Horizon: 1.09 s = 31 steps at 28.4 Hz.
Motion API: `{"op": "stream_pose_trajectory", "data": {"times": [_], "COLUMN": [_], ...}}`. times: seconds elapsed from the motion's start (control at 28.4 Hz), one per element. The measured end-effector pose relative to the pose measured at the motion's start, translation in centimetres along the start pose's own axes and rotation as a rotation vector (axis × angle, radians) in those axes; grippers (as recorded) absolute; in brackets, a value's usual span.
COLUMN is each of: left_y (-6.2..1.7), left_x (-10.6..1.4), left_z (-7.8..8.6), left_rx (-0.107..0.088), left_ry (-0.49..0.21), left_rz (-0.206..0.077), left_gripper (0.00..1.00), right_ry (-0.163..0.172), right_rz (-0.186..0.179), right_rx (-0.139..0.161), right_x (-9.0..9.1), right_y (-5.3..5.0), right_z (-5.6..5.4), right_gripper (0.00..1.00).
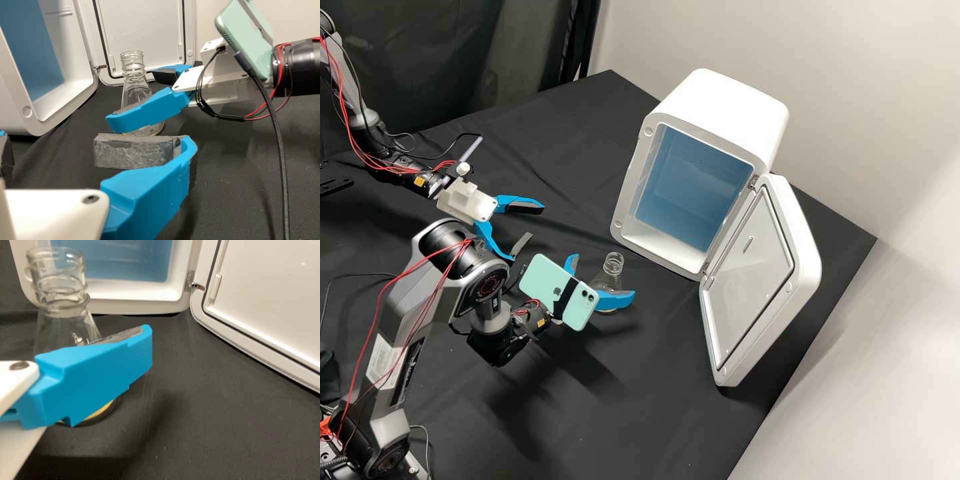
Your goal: Place the flask in the incubator
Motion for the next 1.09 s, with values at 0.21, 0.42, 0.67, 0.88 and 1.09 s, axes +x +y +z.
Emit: {"op": "stream_pose_trajectory", "data": {"times": [0.21, 0.42, 0.67, 0.88, 1.09], "left_y": [0.09, -0.04, -0.04, -0.04, -0.04], "left_x": [0.1, 0.1, 0.1, 0.1, 0.1], "left_z": [0.0, 0.0, 0.0, 0.0, 0.0], "left_rx": [0.001, 0.001, 0.001, 0.001, 0.001], "left_ry": [0.001, 0.004, 0.004, 0.004, 0.004], "left_rz": [-0.001, -0.014, -0.014, -0.014, -0.014], "left_gripper": [1.00, 1.00, 1.00, 1.00, 1.00], "right_ry": [-0.004, -0.011, -0.030, -0.037, -0.037], "right_rz": [-0.006, -0.015, -0.029, -0.039, -0.039], "right_rx": [0.000, -0.001, 0.002, 0.002, 0.002], "right_x": [0.9, 1.9, 2.6, 2.7, 2.7], "right_y": [-0.2, -0.5, -0.9, -1.1, -1.1], "right_z": [0.2, 0.4, 0.9, 1.0, 1.0], "right_gripper": [1.00, 1.00, 1.00, 1.00, 1.00]}}
